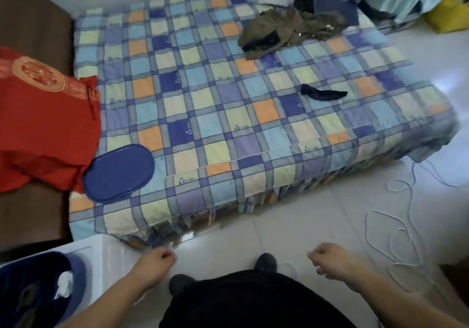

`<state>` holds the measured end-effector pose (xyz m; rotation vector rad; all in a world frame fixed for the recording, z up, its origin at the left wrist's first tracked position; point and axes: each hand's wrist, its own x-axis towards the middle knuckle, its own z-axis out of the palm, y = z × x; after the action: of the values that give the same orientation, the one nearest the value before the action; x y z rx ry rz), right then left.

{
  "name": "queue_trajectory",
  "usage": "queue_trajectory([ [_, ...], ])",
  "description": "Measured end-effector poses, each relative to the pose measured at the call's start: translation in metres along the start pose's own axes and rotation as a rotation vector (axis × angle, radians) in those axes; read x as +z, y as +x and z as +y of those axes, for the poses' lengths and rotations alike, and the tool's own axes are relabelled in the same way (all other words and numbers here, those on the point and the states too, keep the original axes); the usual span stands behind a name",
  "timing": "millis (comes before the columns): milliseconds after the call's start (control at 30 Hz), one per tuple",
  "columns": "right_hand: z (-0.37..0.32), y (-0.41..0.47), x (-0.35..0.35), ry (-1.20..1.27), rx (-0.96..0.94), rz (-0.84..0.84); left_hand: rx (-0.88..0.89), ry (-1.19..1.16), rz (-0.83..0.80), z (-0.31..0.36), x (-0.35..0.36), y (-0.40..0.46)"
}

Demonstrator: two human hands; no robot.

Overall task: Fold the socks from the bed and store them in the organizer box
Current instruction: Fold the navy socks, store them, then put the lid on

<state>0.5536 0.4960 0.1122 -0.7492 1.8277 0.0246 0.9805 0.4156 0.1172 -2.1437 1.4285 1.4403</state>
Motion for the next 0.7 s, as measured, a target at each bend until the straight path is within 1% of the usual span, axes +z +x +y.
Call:
queue_trajectory([
  [67,0.044,0.000,-0.026,-0.044,0.055,0.021,0.064,0.071,-0.027,0.048,0.027,-0.003],
  [167,0.096,-0.002,-0.049,-0.131,0.144,0.018,0.187,0.247,-0.110,0.112,0.062,-0.007],
  [300,0.133,-0.006,-0.068,-0.186,0.209,-0.010,0.305,0.439,-0.194,0.182,0.093,-0.001],
  [400,0.140,0.001,-0.083,-0.088,0.223,-0.030,0.332,0.493,-0.237,0.225,0.107,0.015],
  [533,0.135,0.022,-0.107,0.063,0.228,-0.001,0.319,0.571,-0.263,0.262,0.117,0.051],
  [700,0.117,0.060,-0.165,0.165,0.217,0.023,0.268,0.682,-0.315,0.307,0.123,0.108],
])
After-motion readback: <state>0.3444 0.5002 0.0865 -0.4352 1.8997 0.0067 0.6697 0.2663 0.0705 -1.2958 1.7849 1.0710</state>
